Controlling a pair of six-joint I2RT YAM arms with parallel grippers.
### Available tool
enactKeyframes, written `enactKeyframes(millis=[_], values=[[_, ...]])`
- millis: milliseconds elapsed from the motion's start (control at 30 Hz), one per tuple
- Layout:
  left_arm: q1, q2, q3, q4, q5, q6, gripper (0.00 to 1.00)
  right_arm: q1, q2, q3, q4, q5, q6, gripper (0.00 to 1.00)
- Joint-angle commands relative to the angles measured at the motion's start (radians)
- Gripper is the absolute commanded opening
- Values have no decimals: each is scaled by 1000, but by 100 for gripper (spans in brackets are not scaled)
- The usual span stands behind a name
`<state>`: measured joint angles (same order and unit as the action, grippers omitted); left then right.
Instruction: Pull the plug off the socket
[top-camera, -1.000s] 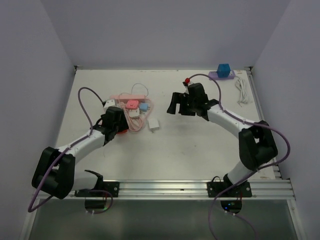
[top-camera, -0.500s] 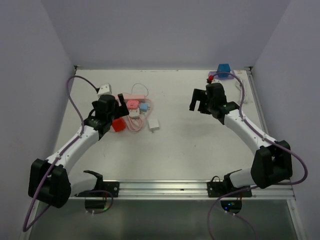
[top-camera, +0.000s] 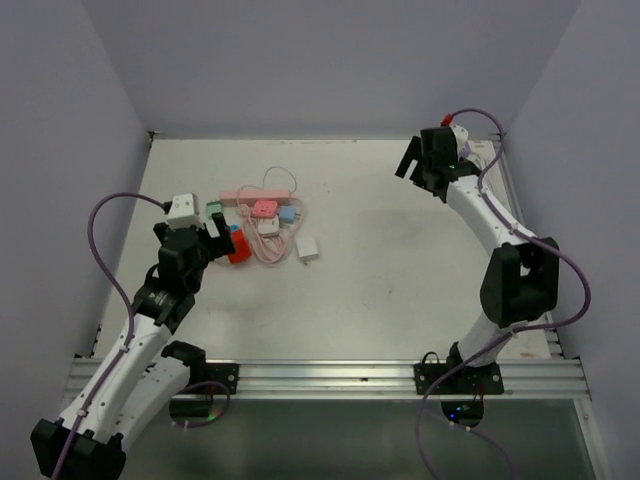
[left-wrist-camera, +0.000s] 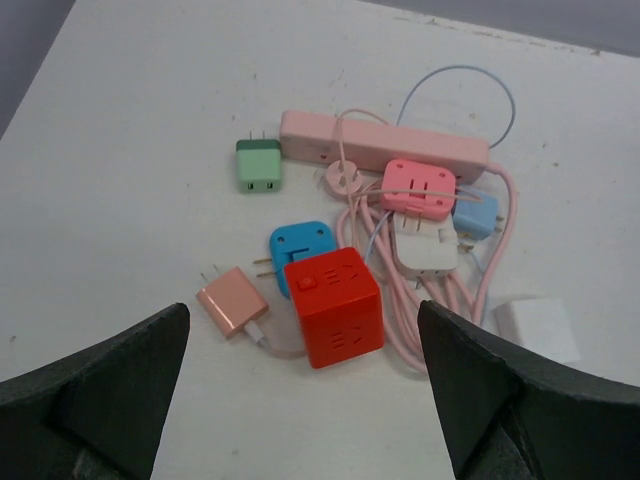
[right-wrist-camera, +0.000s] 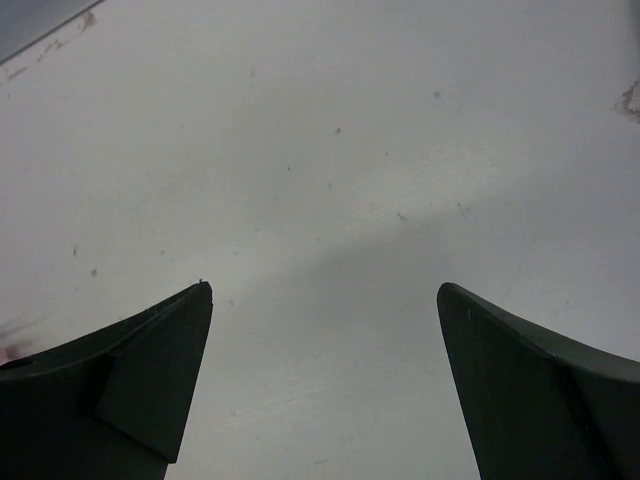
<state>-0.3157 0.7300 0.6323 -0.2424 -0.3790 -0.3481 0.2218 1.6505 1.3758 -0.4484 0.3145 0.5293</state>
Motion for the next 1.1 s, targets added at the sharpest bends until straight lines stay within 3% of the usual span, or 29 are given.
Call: enactKeyframes(millis=[0,267,433,733,833,1067], values=[[6,-61,-68,-15,-34,77,100,-51,101,133,-47,92,112,98],[6,-64,-82,45,-63,112,100,-147,400,436,-141,187,245,98],[6,-66,-89,54,-77,123,100,-206,492,537,-174,348,285,99],[6,-61,-98,68,-49,136,100,-371,534,502,-107,305,279,96],[6,-61,-100,71,-47,141,100,-413,532,465,-20,238,213,96],[6,-57,-106,77,-37,147,100,-504,618,508,-27,16,144,90]])
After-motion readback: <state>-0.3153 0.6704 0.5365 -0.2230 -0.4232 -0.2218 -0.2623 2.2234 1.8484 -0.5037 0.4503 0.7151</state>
